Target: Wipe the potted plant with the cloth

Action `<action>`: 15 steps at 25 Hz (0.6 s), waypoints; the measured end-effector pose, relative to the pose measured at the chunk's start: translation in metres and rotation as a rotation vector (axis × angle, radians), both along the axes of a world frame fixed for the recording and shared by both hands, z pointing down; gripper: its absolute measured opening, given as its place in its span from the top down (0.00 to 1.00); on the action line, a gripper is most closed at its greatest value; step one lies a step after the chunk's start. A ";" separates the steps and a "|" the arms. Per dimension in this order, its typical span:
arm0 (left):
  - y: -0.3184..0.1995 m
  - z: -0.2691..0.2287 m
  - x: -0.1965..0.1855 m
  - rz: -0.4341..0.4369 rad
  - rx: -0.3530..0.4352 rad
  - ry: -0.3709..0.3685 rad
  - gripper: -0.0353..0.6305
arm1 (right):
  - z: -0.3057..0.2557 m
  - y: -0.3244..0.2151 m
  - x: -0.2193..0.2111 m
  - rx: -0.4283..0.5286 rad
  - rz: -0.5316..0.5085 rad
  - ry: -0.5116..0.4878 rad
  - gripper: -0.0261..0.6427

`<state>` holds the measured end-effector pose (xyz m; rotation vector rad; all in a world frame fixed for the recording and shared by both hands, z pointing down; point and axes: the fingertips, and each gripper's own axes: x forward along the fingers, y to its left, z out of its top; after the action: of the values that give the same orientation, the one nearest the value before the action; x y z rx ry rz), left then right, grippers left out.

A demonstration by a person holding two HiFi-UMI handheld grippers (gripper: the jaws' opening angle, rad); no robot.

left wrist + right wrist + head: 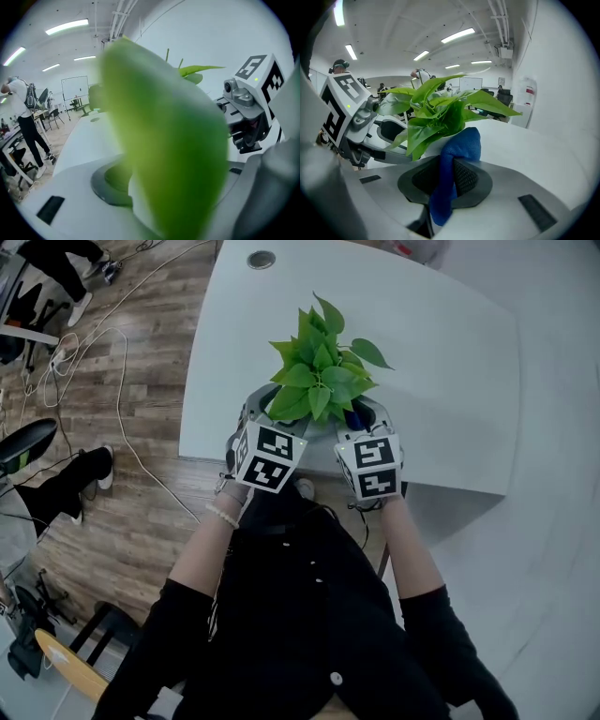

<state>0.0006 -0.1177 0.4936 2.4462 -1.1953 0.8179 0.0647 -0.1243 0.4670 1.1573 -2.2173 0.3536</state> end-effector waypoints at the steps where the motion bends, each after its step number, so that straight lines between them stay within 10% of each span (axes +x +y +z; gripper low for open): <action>1: 0.001 0.002 -0.002 0.007 -0.002 0.011 0.54 | 0.003 -0.002 0.002 -0.001 0.002 -0.001 0.83; 15: -0.028 -0.006 -0.018 0.408 0.077 -0.053 0.39 | 0.008 -0.025 0.016 0.008 0.021 -0.023 0.83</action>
<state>-0.0174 -0.1454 0.4875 2.7948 -0.7616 0.9626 0.0806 -0.1491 0.4746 1.1868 -2.2297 0.3686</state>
